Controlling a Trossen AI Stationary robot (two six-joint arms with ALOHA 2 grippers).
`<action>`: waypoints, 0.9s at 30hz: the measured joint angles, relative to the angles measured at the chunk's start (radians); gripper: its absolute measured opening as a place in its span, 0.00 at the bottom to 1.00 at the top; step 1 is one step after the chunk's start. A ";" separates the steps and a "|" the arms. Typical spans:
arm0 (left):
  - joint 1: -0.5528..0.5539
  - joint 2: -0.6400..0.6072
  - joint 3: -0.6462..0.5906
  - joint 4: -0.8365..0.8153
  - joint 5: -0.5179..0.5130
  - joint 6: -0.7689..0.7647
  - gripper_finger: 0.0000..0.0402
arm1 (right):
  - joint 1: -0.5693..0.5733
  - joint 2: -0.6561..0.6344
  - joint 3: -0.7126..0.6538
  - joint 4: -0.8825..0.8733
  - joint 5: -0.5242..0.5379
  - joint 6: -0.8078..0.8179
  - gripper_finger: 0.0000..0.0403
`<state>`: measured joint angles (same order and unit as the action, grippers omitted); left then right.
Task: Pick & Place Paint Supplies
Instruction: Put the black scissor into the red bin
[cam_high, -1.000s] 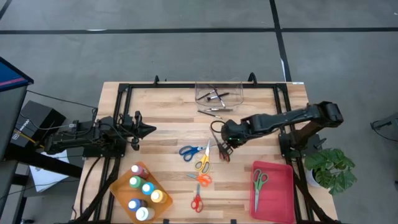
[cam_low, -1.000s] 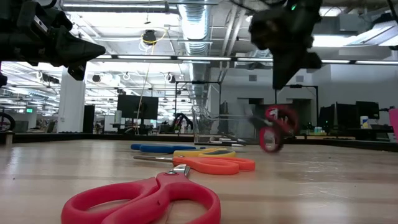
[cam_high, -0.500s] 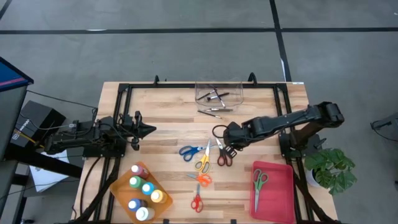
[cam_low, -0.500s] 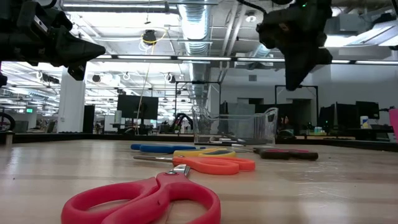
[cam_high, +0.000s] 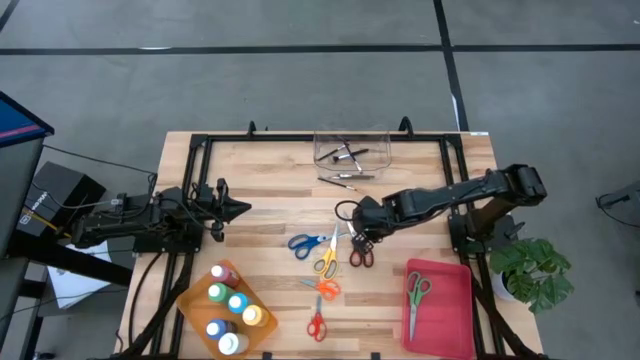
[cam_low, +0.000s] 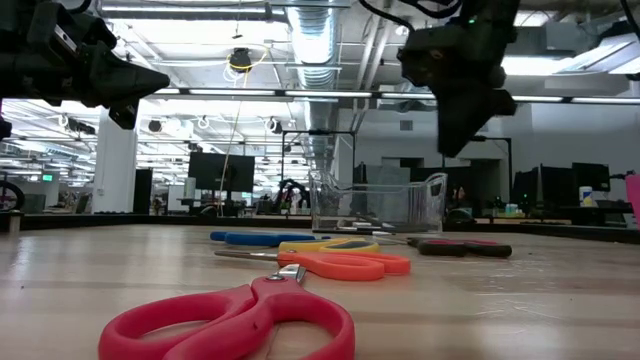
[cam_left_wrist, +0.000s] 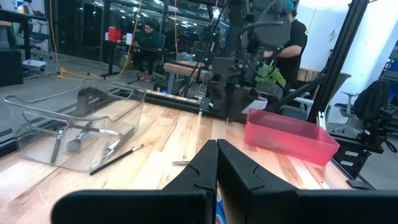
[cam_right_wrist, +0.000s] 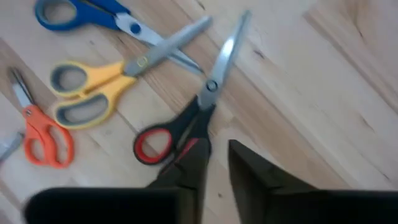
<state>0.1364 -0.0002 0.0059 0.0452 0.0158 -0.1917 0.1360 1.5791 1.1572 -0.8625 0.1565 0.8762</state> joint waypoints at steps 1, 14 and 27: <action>0.000 0.000 0.000 0.000 0.000 0.000 0.00 | -0.006 0.005 0.000 0.013 0.000 -0.010 0.21; 0.000 0.000 0.000 -0.003 0.000 0.000 0.00 | -0.115 0.252 -0.001 0.110 -0.071 -0.067 0.55; 0.000 0.000 0.000 -0.001 0.000 0.000 0.00 | -0.144 0.279 0.001 0.207 -0.138 -0.153 0.56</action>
<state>0.1362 -0.0002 0.0063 0.0442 0.0158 -0.1917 -0.0080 1.8577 1.1583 -0.6556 0.0181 0.7237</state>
